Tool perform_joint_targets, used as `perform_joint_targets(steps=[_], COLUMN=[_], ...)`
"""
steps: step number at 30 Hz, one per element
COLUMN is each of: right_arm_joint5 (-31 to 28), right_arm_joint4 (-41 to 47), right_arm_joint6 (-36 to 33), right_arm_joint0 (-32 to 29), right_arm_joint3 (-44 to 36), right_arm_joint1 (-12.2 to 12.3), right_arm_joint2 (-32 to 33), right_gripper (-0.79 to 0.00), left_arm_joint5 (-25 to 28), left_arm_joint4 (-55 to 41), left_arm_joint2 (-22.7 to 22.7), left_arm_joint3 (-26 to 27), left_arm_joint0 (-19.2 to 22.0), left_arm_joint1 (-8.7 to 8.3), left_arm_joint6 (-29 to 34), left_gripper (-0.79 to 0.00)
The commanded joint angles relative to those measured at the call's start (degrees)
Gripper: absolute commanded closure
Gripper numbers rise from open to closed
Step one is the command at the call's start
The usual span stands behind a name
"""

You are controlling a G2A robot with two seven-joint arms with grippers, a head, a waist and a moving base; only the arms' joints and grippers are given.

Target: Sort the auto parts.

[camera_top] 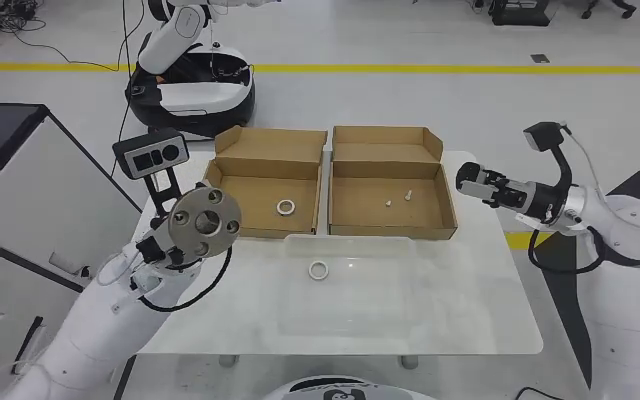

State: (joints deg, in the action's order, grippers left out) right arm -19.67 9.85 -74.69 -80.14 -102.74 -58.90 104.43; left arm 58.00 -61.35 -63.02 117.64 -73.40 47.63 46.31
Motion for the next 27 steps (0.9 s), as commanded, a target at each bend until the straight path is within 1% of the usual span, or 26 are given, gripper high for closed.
perform_joint_targets(steps=[1,7,9,14,20,27], right_arm_joint5=[0.00,0.00,0.00,0.00,0.00,0.00], right_arm_joint4=[0.01,0.01,0.01,0.01,0.01,0.01], right_arm_joint6=[0.00,0.00,0.00,0.00,0.00,0.00], right_arm_joint0=[0.00,0.00,0.00,0.00,0.00,0.00], right_arm_joint3=[0.00,0.00,0.00,0.00,0.00,0.00], right_arm_joint1=[0.00,0.00,0.00,0.00,0.00,0.00], right_arm_joint2=[0.00,0.00,0.00,0.00,0.00,0.00], right_gripper=[-0.785,-0.785,-0.785,-0.785,-0.785,-0.785], left_arm_joint5=[0.00,0.00,-1.41,-2.51,-2.95,-4.22], left_arm_joint4=[0.03,0.03,0.58,-3.05,-11.53,-16.87], left_arm_joint2=[0.03,0.03,-0.31,-0.41,-0.87,-3.39], left_arm_joint3=[-0.02,-0.02,0.50,2.45,3.51,3.47], left_arm_joint0=[0.03,0.03,-0.19,-1.61,-3.08,-4.95], left_arm_joint1=[-0.03,-0.03,0.14,0.84,1.71,2.56], left_arm_joint6=[0.00,0.00,-1.31,-2.35,0.22,4.19], left_gripper=[0.000,0.000,0.000,0.000,0.000,0.000])
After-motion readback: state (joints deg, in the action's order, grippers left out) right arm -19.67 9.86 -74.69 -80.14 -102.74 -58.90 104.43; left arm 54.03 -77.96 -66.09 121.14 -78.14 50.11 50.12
